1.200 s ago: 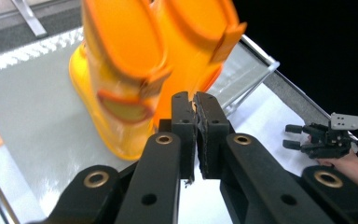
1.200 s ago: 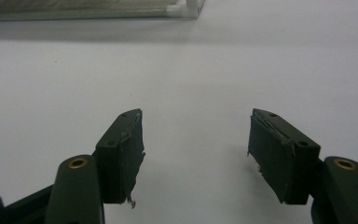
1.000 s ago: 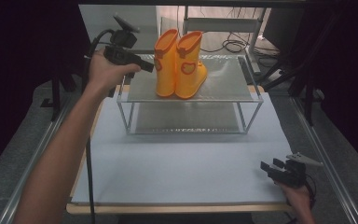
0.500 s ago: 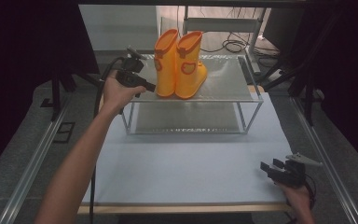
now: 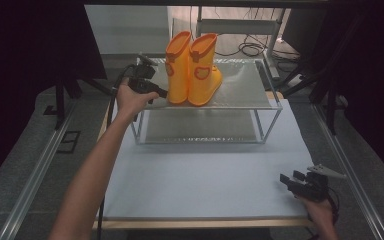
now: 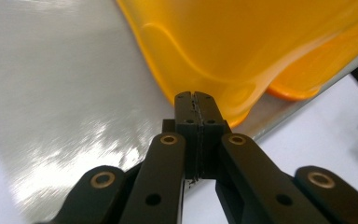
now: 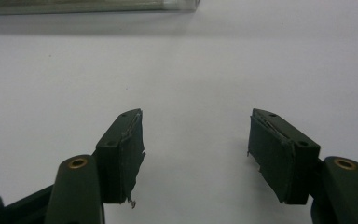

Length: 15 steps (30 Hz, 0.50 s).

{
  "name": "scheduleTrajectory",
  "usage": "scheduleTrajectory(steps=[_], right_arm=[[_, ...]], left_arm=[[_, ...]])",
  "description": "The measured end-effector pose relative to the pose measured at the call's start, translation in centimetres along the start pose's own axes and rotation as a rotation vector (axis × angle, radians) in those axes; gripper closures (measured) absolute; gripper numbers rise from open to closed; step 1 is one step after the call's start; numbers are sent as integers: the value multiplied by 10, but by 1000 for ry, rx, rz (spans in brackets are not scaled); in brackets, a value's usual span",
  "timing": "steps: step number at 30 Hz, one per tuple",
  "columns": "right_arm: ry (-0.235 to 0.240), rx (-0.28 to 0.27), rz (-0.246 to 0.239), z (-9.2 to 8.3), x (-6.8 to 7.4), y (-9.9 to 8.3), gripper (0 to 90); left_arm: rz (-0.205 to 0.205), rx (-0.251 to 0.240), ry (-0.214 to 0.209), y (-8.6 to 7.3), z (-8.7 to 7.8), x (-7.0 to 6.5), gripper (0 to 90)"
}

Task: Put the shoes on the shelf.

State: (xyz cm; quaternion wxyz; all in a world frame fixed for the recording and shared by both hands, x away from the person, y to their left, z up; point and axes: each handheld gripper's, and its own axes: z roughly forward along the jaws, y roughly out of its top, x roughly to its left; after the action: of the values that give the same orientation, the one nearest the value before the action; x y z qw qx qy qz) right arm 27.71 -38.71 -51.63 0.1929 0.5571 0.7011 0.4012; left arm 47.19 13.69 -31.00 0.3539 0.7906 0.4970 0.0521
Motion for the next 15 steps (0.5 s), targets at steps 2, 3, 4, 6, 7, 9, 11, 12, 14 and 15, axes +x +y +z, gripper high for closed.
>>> scheduleTrajectory(steps=[2,3,4,6,7,9,11,12,14,15], right_arm=[[0,2,1,0,0,0,350],[0,3,0,0,0,0,350],[0,0,-1,1,0,-1,350],[3,7,3,2,0,0,350],[2,7,2,3,1,0,350],[6,10,2,4,2,0,350],[9,15,-3,5,4,0,350],[10,13,-4,6,5,0,350],[15,15,-6,6,7,1,350],[15,17,-6,6,7,1,350]], left_arm=[[-10,-13,-17,1,2,1,898],[-15,-16,-25,1,2,1,898],[-13,-18,-24,0,3,0,898],[-14,-22,-30,0,3,-2,899],[-15,-25,-30,0,3,-3,898],[-14,-28,-21,0,4,-5,899],[-14,-29,-18,0,4,-7,899],[-14,-28,-20,0,4,-8,899],[-21,-31,-45,0,5,-9,899],[-20,-33,-49,0,5,-10,900]])
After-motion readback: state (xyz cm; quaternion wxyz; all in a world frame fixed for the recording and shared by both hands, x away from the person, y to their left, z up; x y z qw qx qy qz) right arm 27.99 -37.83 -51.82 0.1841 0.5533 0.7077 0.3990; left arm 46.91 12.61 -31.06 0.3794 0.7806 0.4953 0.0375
